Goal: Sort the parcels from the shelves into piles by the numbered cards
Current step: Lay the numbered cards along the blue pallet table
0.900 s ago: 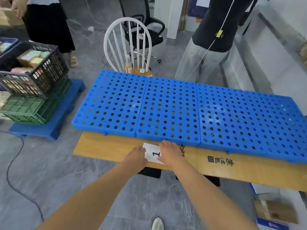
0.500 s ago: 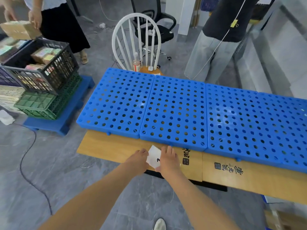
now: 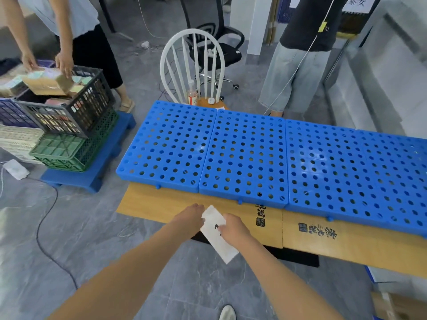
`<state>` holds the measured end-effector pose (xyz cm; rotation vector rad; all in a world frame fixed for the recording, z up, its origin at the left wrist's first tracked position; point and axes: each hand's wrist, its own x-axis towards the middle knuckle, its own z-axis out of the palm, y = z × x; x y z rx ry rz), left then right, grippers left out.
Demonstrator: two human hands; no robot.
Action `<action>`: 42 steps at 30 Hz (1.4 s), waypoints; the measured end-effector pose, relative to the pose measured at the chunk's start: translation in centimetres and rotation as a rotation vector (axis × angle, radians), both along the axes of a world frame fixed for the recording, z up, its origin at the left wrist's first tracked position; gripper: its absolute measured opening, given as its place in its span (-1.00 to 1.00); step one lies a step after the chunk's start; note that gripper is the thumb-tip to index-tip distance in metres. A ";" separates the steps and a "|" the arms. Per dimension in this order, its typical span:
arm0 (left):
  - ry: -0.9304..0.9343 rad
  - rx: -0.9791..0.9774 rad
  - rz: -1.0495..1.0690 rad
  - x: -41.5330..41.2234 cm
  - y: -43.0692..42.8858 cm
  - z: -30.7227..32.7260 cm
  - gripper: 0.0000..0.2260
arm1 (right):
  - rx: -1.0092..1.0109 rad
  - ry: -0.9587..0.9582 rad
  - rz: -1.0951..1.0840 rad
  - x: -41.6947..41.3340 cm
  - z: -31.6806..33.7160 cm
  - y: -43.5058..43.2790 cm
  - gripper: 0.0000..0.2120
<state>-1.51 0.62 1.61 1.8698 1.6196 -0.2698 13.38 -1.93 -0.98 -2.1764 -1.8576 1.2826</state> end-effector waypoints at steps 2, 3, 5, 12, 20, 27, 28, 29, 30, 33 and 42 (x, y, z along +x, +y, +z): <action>-0.128 0.002 0.110 -1.3 0.2 1.9 -0.69 | 0.037 0.070 -0.084 -0.1 2.2 0.7 -0.82; -0.195 -0.005 0.179 -1.9 0.4 2.9 -0.67 | 0.067 0.089 -0.114 -0.1 3.4 1.2 -0.84; -0.274 -0.011 0.277 -2.9 1.0 5.1 -0.64 | 0.128 0.129 -0.170 -0.1 6.1 2.3 -0.87; -0.468 0.148 0.301 -2.7 1.6 11.6 -0.81 | 0.328 0.399 -0.344 -0.7 13.2 2.9 -0.93; -0.700 0.343 0.534 -1.5 2.8 15.2 -0.73 | 0.441 0.592 -0.452 -0.6 18.1 4.3 -0.75; -0.874 0.348 0.723 0.0 4.0 14.7 -0.79 | 0.358 0.660 -0.416 1.2 17.8 5.3 -0.83; -0.883 0.346 0.728 0.2 4.2 14.4 -0.79 | 0.343 0.658 -0.411 1.4 17.5 5.4 -0.80; -0.887 0.341 0.729 0.4 4.4 14.1 -0.79 | 0.331 0.653 -0.405 1.6 17.2 5.6 -0.80; -0.887 0.335 0.728 0.7 4.6 13.7 -0.80 | 0.324 0.645 -0.398 1.8 16.9 5.8 -0.79; -0.853 0.309 0.709 0.9 5.2 12.9 -0.86 | 0.298 0.599 -0.406 2.3 15.9 6.3 -0.83; -0.872 0.263 0.739 -3.7 10.0 10.3 -0.88 | 0.266 0.454 -0.462 0.1 14.1 10.8 -0.73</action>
